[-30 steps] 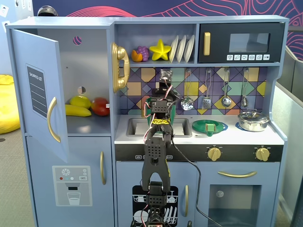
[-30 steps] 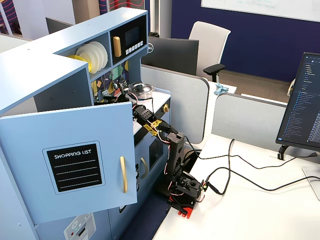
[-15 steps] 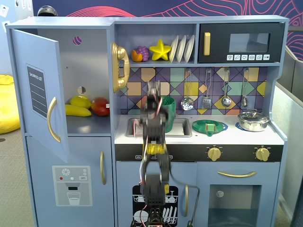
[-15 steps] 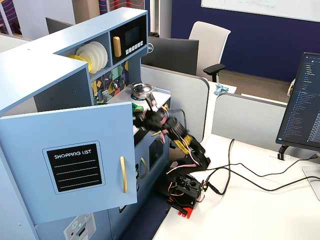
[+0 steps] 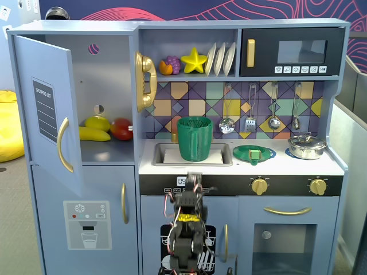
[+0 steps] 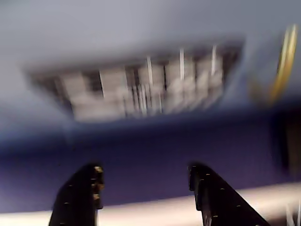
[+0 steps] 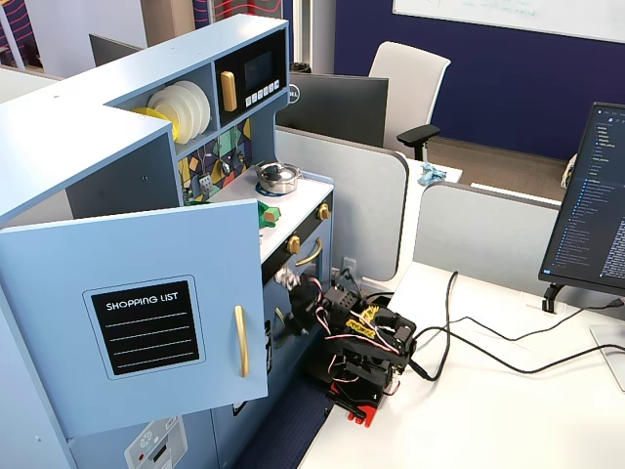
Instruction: Pick up the green pineapple from the left cabinet and place it in the green recipient
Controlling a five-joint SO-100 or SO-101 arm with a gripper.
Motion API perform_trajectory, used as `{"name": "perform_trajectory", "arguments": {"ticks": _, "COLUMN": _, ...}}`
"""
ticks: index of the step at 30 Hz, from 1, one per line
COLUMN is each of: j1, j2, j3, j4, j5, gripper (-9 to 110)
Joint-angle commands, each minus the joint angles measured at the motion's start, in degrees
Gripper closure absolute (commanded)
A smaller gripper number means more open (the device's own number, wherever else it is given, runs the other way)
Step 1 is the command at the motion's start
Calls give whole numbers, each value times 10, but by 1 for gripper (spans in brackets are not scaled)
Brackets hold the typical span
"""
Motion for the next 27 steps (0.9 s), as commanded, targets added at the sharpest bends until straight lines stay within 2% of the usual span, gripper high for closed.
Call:
{"name": "perform_trajectory", "arguments": {"ticks": 1, "j1": -6, "j2": 38, "j3": 15, "j4": 95, "j5": 18, "gripper": 91}}
{"name": "perform_trajectory", "arguments": {"ticks": 5, "j1": -7, "j2": 38, "j3": 16, "j4": 177, "j5": 11, "gripper": 98}}
{"name": "perform_trajectory", "arguments": {"ticks": 12, "j1": -14, "j2": 38, "j3": 16, "j4": 305, "j5": -1, "gripper": 98}}
{"name": "perform_trajectory", "arguments": {"ticks": 15, "j1": -11, "j2": 38, "j3": 16, "j4": 307, "j5": 33, "gripper": 98}}
{"name": "perform_trajectory", "arguments": {"ticks": 27, "j1": -4, "j2": 38, "j3": 16, "j4": 307, "j5": 31, "gripper": 98}}
